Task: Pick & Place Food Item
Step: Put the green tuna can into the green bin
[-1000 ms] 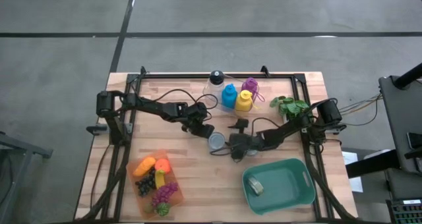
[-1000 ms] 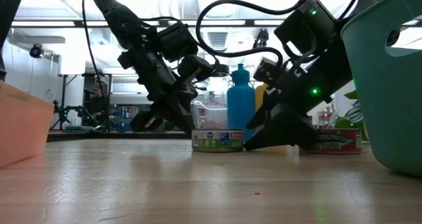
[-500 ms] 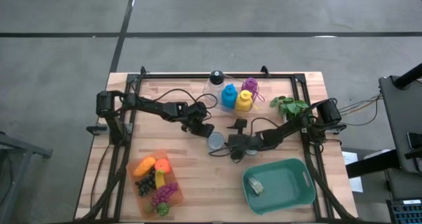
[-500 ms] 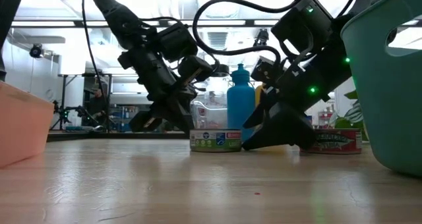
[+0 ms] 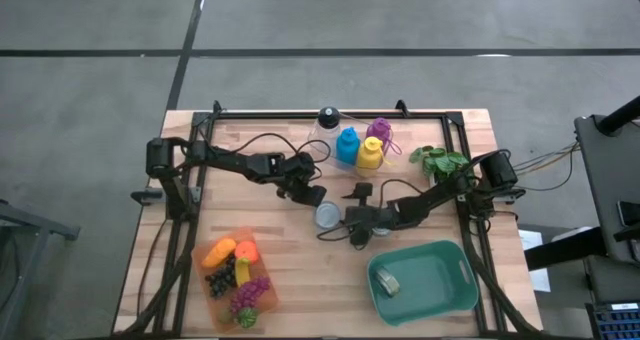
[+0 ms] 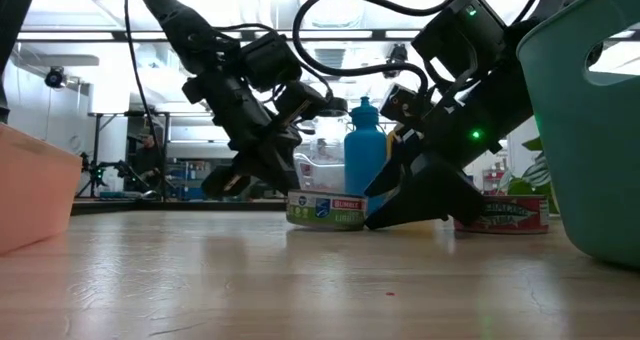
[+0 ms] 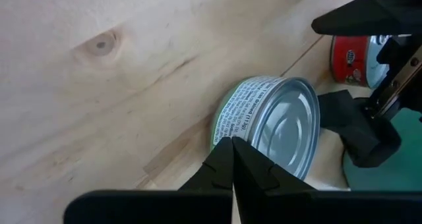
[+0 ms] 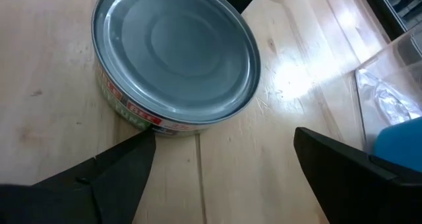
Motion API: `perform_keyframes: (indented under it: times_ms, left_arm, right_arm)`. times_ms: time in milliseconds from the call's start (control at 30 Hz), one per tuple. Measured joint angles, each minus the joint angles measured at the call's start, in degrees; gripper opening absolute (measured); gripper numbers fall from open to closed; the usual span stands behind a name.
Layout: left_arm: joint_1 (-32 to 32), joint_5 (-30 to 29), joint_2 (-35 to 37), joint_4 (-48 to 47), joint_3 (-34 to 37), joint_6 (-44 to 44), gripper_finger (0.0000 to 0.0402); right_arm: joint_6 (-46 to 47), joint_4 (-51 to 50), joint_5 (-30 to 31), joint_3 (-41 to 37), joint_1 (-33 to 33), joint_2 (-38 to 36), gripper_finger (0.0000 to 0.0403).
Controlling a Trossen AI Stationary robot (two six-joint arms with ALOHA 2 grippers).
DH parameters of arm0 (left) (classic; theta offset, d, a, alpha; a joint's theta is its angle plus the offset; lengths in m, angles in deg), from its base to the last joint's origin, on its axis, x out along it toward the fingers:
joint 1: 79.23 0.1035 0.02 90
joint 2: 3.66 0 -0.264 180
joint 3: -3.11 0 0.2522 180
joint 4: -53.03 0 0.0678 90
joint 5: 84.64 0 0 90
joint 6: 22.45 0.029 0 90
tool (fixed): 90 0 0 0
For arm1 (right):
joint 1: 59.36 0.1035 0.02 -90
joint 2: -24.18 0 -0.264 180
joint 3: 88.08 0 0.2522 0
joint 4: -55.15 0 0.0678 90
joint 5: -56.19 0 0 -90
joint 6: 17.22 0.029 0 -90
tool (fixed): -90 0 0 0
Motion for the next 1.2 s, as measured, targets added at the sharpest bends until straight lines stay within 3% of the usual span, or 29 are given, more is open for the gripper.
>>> perform_keyframes:
  times_ms: [600, 1200]
  left_arm:
    - [-0.04, 4.12, 0.02, -0.22, -0.10, -0.04, 0.0001]
    - [-0.28, 5.24, 0.13, 0.60, -7.19, 2.58, 0.0001]
  right_arm:
    - [1.40, -0.17, 0.07, 0.01, 0.00, 0.00, 0.0358]
    - [1.66, 0.60, -0.83, 2.59, -0.15, 0.14, 0.0358]
